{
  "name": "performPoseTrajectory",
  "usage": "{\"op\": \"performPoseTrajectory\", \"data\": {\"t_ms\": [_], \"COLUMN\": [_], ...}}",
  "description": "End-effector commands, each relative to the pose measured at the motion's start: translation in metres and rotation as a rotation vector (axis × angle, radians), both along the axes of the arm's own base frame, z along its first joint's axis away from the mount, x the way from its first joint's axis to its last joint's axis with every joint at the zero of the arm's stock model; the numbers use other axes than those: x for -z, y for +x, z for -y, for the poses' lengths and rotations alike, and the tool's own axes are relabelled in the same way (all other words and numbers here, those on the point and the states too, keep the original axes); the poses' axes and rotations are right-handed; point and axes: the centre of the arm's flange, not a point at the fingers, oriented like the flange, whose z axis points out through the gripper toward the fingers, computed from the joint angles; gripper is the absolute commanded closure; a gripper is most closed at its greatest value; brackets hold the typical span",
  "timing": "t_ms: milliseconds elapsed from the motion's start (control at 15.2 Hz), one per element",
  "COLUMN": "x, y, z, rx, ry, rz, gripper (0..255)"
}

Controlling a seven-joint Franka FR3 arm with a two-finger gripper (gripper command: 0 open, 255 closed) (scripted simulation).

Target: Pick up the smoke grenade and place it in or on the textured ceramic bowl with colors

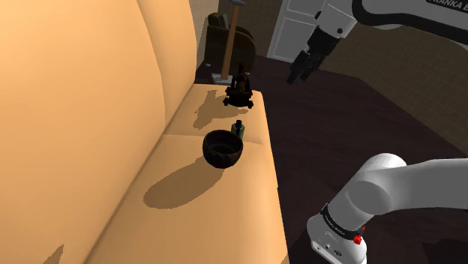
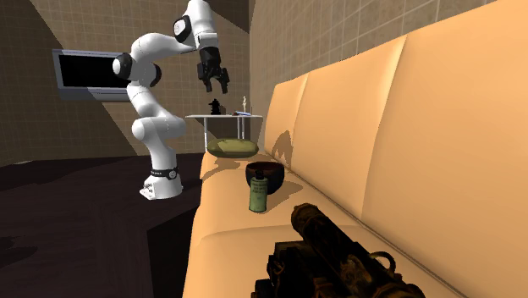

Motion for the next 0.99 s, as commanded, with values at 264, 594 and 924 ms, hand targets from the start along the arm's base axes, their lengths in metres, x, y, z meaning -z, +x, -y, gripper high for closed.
{"op": "performPoseTrajectory", "data": {"t_ms": [264, 594, 924], "x": [0.036, 0.084, 0.135], "y": [0.044, 0.096, 0.146], "z": [-0.006, -0.011, -0.012], "rx": [0.054, 0.121, 0.188], "ry": [-0.002, -0.006, -0.009], "rz": [-0.045, -0.100, -0.156], "gripper": [0, 0, 0]}}
